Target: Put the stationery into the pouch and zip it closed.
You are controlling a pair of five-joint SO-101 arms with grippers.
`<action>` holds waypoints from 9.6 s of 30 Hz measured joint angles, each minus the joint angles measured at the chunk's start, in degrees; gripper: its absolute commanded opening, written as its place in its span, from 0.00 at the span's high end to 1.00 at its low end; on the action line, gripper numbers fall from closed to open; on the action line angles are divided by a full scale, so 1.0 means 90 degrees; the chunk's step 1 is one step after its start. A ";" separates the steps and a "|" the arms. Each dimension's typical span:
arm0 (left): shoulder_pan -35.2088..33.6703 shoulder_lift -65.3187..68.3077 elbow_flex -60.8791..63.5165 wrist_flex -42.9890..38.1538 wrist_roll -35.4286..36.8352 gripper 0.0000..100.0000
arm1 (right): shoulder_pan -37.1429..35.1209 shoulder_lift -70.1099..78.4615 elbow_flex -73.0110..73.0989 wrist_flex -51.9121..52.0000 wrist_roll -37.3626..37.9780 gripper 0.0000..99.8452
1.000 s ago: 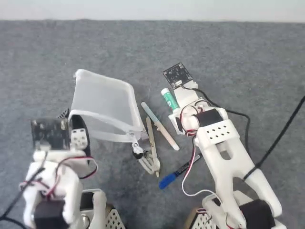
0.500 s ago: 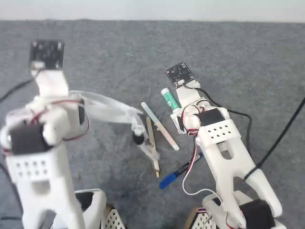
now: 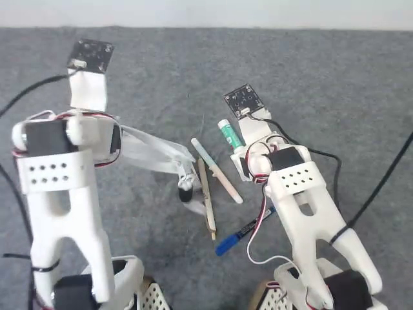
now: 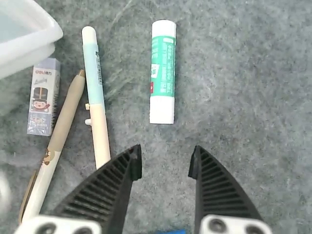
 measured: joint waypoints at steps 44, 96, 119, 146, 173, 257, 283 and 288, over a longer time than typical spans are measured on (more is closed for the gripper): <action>0.0274 0.0117 -0.0606 0.0049 0.3643 0.99 | 0.0000 0.0000 0.0000 -0.0322 -0.0244 0.85; -0.0742 0.0000 0.1045 -0.1328 0.4298 0.99 | -0.0342 0.6496 -0.7013 0.1885 0.0156 0.89; -0.0742 0.0000 0.1055 -0.1348 0.4298 0.99 | -0.0244 0.7082 -0.7170 0.1651 0.0225 0.90; -0.0742 0.0000 0.1133 -0.1436 0.4298 0.99 | -0.0264 0.6144 -0.7267 0.3858 0.0694 0.99; -0.0742 0.0000 0.1133 -0.1436 0.4298 0.99 | -0.1016 0.1504 -0.5607 0.5431 0.1123 0.99; -0.0742 0.0000 0.1153 -0.1534 0.4298 0.99 | -0.3233 0.0488 0.0801 -1.0862 -0.0186 0.99; -0.0742 0.0000 0.1201 -0.1592 0.4298 0.99 | -0.3057 0.1153 0.1104 -1.0637 -0.0186 0.86; -0.0742 0.0000 0.1211 -0.1592 0.4298 0.99 | -0.3038 0.1153 0.1104 -1.0618 -0.0186 0.86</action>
